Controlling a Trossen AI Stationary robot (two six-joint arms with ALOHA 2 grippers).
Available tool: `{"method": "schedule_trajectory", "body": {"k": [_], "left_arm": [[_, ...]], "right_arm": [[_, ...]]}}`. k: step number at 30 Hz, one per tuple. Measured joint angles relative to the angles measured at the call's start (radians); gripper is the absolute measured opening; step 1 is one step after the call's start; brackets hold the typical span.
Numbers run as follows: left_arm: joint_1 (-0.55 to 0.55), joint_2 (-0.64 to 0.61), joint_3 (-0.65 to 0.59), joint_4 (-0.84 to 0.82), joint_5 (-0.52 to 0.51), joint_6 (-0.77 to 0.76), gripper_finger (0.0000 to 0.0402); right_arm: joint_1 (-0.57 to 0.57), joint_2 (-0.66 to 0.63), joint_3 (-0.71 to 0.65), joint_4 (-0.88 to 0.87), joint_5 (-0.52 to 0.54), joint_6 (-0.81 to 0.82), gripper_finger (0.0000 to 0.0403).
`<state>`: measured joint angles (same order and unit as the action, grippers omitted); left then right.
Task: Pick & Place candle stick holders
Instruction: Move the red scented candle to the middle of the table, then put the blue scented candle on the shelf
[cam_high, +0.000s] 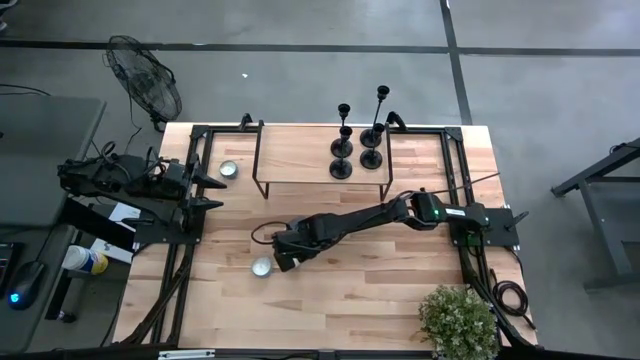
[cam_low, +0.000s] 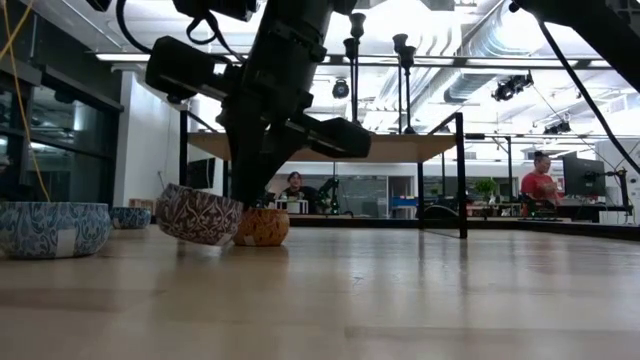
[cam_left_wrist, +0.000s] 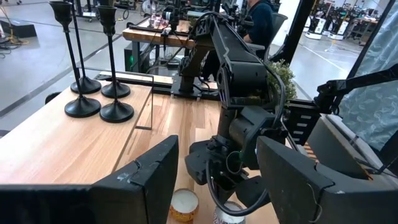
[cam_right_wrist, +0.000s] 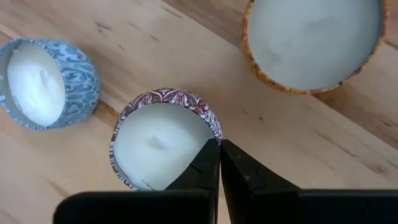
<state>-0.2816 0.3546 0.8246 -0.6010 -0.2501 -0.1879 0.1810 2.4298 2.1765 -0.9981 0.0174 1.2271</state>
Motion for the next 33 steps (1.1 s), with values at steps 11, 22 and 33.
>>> {"method": "schedule_trajectory", "body": {"k": [11, 22, 33], "left_arm": [[0.0, 0.0, 0.0, 0.0, 0.0, 0.0, 0.0211], [0.0, 0.0, 0.0, 0.0, 0.0, 0.0, 0.0211], [0.0, 0.0, 0.0, -0.001, -0.004, 0.0, 0.0211]], "right_arm": [[0.0, -0.001, 0.0, 0.001, 0.0, -0.023, 0.0067], [0.004, -0.047, 0.0, -0.001, -0.02, -0.137, 0.0098], [0.066, -0.145, 0.0, -0.013, 0.051, -0.557, 0.0098]]}}
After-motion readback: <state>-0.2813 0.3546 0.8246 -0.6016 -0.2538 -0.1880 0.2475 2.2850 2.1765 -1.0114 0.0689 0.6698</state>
